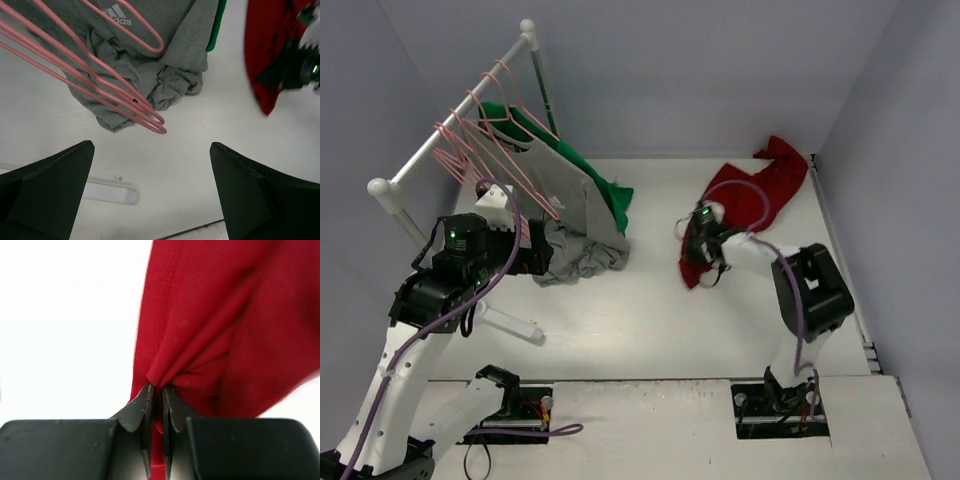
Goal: Place the t-shirt on the hanger
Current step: Move the T-shirt to the center of the board.
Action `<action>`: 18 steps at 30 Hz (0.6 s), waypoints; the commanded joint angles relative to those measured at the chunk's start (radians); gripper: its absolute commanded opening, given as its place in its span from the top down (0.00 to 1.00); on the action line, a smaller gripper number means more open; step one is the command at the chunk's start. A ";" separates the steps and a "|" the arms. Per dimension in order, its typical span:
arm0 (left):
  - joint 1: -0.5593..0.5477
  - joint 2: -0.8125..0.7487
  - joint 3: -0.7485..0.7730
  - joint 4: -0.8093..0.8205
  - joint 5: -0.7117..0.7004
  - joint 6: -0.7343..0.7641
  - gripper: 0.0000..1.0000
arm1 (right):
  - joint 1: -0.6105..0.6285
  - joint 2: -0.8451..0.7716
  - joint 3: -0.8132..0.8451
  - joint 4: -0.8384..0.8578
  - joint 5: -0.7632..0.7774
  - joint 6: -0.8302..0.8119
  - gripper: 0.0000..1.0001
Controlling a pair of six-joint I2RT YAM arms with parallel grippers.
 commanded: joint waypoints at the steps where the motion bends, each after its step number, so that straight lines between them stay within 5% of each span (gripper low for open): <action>1: -0.004 -0.002 0.064 0.044 0.054 0.001 0.03 | 0.334 -0.281 -0.236 -0.108 0.068 0.235 0.99; 4: -0.007 0.001 0.059 0.045 0.094 -0.008 0.03 | 0.568 -0.404 -0.308 -0.122 0.101 0.319 0.87; 5: -0.008 0.005 0.054 0.045 0.101 -0.013 0.03 | 0.628 -0.445 -0.297 -0.149 0.121 0.329 0.75; 9: -0.018 0.026 0.043 0.056 0.150 -0.034 0.03 | 0.656 -0.536 -0.209 -0.261 0.231 0.288 0.42; 18: -0.043 0.071 0.056 0.063 0.183 -0.066 0.03 | 0.356 -0.493 -0.051 -0.271 0.294 0.050 0.38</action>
